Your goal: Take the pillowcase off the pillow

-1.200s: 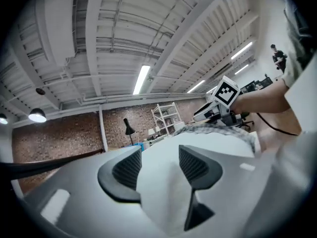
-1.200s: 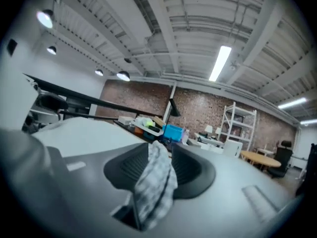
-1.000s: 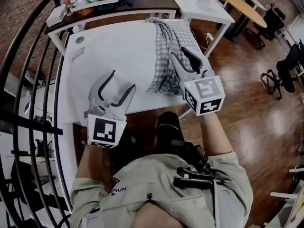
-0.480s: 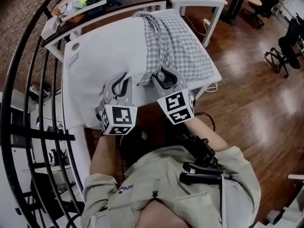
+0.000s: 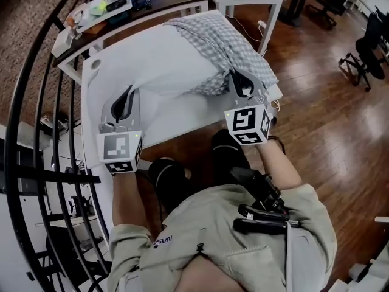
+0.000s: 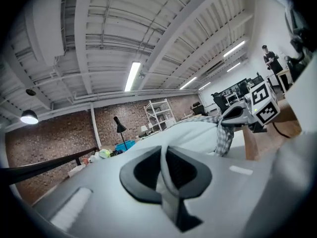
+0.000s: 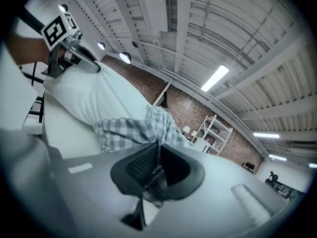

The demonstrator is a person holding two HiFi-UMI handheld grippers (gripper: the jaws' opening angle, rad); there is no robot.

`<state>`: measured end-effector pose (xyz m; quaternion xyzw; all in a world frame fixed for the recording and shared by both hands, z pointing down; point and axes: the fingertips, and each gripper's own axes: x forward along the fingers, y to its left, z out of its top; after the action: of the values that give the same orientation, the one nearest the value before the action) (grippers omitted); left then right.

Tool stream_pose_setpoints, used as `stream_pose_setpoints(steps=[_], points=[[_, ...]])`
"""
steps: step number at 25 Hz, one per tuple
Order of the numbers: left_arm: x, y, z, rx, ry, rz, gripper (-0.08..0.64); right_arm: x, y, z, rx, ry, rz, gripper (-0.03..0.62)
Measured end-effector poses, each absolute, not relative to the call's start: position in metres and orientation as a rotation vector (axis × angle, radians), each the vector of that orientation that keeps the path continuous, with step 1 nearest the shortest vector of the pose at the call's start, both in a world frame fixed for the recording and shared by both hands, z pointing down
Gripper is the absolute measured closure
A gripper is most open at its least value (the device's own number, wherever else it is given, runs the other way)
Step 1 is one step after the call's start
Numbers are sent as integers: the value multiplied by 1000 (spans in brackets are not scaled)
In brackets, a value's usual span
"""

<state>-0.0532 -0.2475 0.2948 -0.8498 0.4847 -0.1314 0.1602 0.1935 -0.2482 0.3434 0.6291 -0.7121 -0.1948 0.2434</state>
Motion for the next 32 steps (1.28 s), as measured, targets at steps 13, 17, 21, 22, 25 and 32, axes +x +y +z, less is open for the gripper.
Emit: stream_pose_setpoints(steps=[13,17,21,22,25,32], points=[[-52,-232,359,-2564,1352,-451,535,250,-270,434,1688,-1864,-199,572],[-25,-199,328,-2519,1276,-341,428,249,-258,433,1656,-1921,-217,569],[-26,-176,254,-2346,1406,-7,446,246,-250,435,1633,-1955,-271,568],[-29,-179,242,-2311,1393,-5,445,244,-248,435,1631,-1964,-268,568],[-23,-217,233,-2332,1375,-171,401,240,-247,435,1613,-1994,-254,568],[24,-357,267,-2460,1250,-598,275,227,-234,422,1496,-2081,-239,511]])
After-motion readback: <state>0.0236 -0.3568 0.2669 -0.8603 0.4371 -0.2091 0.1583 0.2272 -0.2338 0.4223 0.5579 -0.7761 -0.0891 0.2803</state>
